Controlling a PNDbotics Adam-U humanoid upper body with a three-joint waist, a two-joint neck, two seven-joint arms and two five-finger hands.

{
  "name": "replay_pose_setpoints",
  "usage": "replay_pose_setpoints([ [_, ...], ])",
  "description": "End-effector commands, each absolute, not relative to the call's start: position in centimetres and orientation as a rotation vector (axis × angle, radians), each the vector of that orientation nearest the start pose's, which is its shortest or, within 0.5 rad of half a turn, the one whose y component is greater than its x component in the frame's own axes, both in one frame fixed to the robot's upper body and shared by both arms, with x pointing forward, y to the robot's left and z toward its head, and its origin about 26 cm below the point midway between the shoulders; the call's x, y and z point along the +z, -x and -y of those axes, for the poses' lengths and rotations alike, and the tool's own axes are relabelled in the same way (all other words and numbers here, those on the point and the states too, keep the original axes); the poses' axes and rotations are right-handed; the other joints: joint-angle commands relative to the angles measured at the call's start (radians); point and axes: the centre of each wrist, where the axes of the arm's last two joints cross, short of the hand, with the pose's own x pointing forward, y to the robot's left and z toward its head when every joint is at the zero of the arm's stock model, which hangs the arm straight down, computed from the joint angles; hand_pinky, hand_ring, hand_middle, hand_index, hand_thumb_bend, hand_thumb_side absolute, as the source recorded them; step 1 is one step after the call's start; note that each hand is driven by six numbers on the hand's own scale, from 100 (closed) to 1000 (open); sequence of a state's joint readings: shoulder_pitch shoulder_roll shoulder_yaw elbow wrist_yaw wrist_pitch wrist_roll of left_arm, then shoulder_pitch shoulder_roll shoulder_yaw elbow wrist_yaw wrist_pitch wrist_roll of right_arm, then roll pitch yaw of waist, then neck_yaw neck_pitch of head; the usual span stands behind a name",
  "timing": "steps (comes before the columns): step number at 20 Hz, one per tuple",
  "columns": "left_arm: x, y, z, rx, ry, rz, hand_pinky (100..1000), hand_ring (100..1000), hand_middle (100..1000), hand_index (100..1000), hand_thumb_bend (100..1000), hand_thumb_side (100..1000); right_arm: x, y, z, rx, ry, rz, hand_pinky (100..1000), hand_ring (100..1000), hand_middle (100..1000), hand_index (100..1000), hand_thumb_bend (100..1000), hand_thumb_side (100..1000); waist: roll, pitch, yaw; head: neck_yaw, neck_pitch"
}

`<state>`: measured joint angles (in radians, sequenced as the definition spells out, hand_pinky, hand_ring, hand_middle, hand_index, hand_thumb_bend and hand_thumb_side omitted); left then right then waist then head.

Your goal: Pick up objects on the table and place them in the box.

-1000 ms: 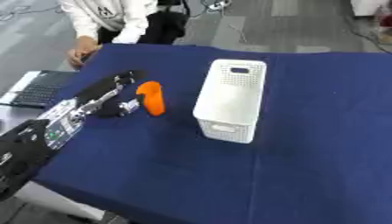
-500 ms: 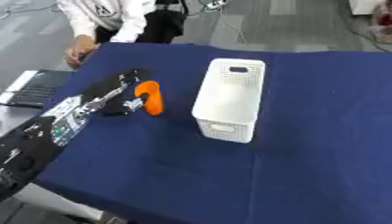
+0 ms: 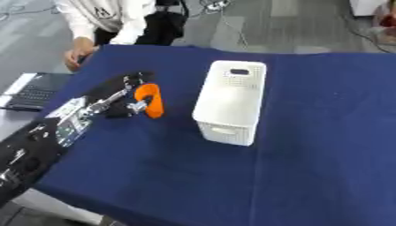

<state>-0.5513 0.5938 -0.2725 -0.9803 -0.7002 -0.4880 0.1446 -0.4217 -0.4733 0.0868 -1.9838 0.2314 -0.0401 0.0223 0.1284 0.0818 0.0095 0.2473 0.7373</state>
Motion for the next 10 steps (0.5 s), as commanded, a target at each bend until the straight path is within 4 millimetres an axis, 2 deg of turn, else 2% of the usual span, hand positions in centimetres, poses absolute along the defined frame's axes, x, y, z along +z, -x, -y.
replay_pose_setpoints([
  [1, 7.32, -40.55, -37.43, -1.356, -0.843, 1.735, 1000, 1000, 1000, 1000, 181, 1000, 24.62, -30.67, 24.77, 0.766, 0.457, 2.394, 450, 638, 659, 701, 100, 940, -0.005, -0.010, 0.001, 0.007, -0.011],
  [10, 6.71, -39.69, -38.11, -1.394, -0.843, 1.680, 1000, 1000, 1000, 1000, 178, 1000, 24.54, -30.67, 24.85, 0.769, 0.461, 2.389, 449, 638, 659, 701, 100, 941, -0.004, -0.009, 0.005, 0.006, -0.008],
])
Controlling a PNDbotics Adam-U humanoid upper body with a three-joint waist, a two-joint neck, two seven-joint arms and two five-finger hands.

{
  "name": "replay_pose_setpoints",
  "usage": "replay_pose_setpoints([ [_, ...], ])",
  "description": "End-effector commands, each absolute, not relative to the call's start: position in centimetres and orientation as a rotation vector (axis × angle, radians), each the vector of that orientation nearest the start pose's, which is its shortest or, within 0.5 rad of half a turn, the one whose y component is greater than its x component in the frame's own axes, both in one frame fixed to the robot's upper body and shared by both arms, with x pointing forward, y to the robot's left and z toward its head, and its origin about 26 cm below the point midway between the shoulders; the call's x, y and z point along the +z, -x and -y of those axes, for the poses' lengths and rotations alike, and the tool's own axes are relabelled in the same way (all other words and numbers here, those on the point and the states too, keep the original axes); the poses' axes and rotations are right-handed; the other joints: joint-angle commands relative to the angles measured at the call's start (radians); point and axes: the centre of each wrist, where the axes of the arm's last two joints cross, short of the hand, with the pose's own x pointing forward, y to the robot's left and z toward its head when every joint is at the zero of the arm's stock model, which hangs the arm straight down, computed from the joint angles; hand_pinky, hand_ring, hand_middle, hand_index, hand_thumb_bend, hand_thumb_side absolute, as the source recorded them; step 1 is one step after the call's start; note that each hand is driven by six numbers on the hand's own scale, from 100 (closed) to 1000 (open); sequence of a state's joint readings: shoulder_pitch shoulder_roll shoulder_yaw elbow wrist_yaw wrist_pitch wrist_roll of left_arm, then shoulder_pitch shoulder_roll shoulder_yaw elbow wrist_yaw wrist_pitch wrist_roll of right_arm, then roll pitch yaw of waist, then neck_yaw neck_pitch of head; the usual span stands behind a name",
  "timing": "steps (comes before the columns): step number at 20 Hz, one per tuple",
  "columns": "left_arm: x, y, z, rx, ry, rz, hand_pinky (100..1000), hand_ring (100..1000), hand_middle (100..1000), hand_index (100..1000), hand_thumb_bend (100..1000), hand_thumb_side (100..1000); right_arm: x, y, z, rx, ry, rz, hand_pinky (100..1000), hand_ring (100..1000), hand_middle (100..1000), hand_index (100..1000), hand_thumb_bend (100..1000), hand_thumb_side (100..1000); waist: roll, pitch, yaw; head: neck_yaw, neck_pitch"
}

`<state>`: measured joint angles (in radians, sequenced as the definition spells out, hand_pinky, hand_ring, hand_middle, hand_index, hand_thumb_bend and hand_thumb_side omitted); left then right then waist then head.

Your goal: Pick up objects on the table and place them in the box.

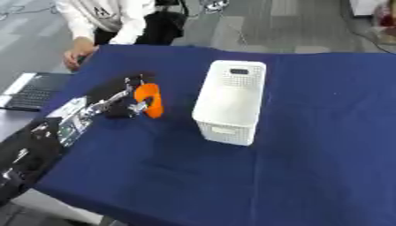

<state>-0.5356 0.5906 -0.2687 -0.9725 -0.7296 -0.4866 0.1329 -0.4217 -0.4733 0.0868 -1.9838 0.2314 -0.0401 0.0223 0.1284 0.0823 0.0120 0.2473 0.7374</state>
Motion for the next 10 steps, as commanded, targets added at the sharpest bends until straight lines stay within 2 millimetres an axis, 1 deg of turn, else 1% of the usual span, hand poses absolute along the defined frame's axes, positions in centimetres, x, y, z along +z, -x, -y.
replay_pose_setpoints([
  [1, 6.8, -39.6, -38.2, -1.388, -0.843, 1.681, 1000, 1000, 1000, 1000, 179, 1000, 24.5, -30.7, 24.9, 0.770, 0.461, 2.388, 449, 638, 659, 701, 100, 941, -0.004, -0.010, 0.004, 0.007, -0.009],
  [4, 6.8, -39.7, -38.0, -1.364, -0.834, 1.695, 1000, 1000, 1000, 1000, 193, 1000, 24.5, -30.7, 24.9, 0.771, 0.461, 2.387, 449, 638, 659, 701, 100, 941, -0.006, -0.011, 0.005, 0.008, -0.014],
  [10, 7.1, -40.5, -37.2, -1.359, -0.797, 1.748, 1000, 1000, 1000, 1000, 206, 1000, 24.5, -30.7, 24.8, 0.767, 0.459, 2.390, 449, 638, 659, 701, 100, 941, -0.010, -0.008, 0.002, 0.011, -0.019],
])
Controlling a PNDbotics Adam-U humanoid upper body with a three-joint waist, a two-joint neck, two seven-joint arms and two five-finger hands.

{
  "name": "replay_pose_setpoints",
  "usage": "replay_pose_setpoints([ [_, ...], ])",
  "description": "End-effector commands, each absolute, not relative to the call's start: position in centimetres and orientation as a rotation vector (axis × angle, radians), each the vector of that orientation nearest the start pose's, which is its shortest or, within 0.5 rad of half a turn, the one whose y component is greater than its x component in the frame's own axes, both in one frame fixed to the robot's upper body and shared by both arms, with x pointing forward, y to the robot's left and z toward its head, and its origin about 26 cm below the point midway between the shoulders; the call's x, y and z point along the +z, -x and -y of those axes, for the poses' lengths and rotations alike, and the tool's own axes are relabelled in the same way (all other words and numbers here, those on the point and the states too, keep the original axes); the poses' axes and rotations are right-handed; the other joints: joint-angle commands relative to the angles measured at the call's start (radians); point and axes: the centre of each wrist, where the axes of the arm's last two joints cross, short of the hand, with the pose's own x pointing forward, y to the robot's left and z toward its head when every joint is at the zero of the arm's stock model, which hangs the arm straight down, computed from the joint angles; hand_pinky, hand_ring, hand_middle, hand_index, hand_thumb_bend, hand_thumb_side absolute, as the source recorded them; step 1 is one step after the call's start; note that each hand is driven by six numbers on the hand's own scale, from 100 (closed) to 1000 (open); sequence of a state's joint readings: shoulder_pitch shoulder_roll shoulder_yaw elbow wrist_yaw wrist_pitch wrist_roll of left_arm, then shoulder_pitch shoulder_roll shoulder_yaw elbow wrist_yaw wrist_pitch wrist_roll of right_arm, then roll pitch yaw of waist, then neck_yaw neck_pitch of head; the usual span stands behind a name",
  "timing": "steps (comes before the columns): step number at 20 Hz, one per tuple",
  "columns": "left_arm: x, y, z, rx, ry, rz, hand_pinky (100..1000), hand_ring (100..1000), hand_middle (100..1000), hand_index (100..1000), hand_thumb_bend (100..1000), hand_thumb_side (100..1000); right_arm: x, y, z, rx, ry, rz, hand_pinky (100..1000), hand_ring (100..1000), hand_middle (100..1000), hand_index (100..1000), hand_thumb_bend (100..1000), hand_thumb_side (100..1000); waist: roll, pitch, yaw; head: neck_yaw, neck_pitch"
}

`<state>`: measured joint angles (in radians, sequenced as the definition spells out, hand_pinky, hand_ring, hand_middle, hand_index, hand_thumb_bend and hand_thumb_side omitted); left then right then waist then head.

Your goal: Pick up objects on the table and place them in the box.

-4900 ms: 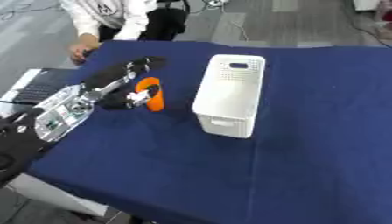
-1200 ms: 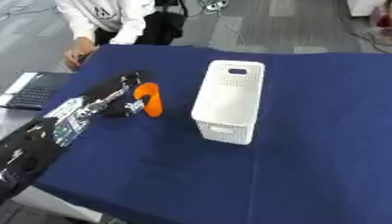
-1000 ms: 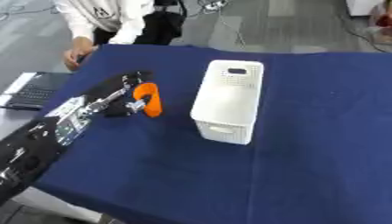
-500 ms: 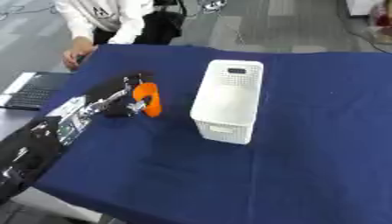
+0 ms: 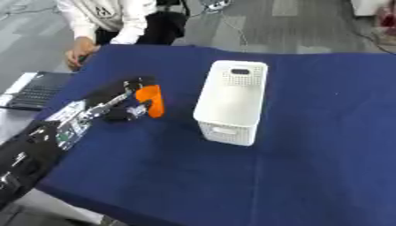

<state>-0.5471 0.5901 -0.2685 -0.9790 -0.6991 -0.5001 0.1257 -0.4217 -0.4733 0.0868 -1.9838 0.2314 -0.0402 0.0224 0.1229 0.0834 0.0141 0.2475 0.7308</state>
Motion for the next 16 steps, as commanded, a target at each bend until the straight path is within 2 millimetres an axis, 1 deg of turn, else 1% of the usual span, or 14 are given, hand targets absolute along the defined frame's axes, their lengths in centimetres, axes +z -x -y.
replay_pose_setpoints([
  [1, 7.1, -40.6, -37.2, -1.358, -0.795, 1.752, 1000, 1000, 1000, 1000, 206, 1000, 24.5, -30.7, 24.8, 0.767, 0.458, 2.391, 449, 638, 659, 701, 100, 941, -0.005, -0.008, -0.001, 0.010, -0.014],
  [8, 7.3, -41.1, -37.2, -1.361, -0.802, 1.764, 1000, 1000, 1000, 1000, 215, 1000, 24.7, -30.6, 24.7, 0.765, 0.453, 2.397, 449, 638, 659, 701, 100, 941, -0.006, -0.005, -0.005, 0.006, -0.016],
  [16, 6.9, -41.7, -37.5, -1.380, -0.770, 1.759, 1000, 1000, 1000, 1000, 245, 1000, 24.8, -30.7, 24.6, 0.761, 0.446, 2.406, 448, 638, 658, 701, 100, 940, -0.009, -0.001, -0.011, 0.005, -0.024],
])
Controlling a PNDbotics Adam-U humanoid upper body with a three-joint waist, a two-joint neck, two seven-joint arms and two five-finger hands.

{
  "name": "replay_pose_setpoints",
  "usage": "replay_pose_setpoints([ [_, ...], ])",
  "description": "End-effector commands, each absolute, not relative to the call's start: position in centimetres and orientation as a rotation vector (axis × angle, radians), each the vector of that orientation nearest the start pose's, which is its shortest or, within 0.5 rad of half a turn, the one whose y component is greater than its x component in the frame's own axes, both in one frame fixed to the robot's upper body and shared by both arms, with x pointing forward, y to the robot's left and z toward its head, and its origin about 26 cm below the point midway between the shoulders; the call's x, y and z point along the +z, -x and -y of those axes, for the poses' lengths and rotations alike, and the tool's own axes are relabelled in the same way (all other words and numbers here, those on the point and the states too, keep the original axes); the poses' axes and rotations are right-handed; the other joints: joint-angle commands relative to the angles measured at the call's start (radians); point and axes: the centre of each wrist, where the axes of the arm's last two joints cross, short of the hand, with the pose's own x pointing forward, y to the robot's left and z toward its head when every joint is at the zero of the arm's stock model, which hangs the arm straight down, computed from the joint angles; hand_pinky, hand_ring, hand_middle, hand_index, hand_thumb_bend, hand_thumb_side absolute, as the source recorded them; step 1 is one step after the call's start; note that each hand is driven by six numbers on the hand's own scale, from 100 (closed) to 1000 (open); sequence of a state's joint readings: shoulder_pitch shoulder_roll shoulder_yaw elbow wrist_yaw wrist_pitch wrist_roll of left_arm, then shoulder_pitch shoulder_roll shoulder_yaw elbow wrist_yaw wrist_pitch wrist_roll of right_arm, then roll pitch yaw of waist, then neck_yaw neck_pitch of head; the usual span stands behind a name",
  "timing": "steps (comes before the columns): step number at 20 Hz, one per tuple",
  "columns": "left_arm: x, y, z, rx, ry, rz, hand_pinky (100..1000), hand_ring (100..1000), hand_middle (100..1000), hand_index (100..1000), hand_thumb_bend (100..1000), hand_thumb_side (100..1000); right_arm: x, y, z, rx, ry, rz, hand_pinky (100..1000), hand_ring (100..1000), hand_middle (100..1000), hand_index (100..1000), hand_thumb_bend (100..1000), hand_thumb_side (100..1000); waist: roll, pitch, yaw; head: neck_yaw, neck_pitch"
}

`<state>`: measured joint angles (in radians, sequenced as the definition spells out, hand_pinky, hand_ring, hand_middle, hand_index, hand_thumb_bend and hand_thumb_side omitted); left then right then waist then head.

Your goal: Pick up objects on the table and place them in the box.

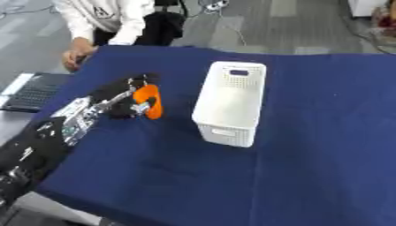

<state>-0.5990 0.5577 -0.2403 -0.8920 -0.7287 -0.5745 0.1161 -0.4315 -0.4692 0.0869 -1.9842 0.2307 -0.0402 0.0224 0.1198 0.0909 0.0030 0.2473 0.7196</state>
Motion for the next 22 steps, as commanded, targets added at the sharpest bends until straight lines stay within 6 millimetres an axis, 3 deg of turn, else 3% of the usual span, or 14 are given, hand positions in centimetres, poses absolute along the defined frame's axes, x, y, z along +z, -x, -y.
replay_pose_setpoints([
  [1, 6.9, -41.7, -37.6, -1.378, -0.768, 1.759, 1000, 1000, 1000, 1000, 245, 1000, 24.8, -30.7, 24.5, 0.760, 0.446, 2.407, 448, 638, 659, 701, 100, 940, -0.006, -0.008, -0.001, 0.004, -0.013],
  [22, 7.6, -43.1, -37.0, -1.350, -0.736, 1.776, 1000, 1000, 1000, 1000, 253, 1000, 24.9, -30.7, 24.4, 0.759, 0.437, 2.415, 448, 638, 658, 701, 100, 940, -0.009, -0.003, -0.005, 0.003, -0.007],
])
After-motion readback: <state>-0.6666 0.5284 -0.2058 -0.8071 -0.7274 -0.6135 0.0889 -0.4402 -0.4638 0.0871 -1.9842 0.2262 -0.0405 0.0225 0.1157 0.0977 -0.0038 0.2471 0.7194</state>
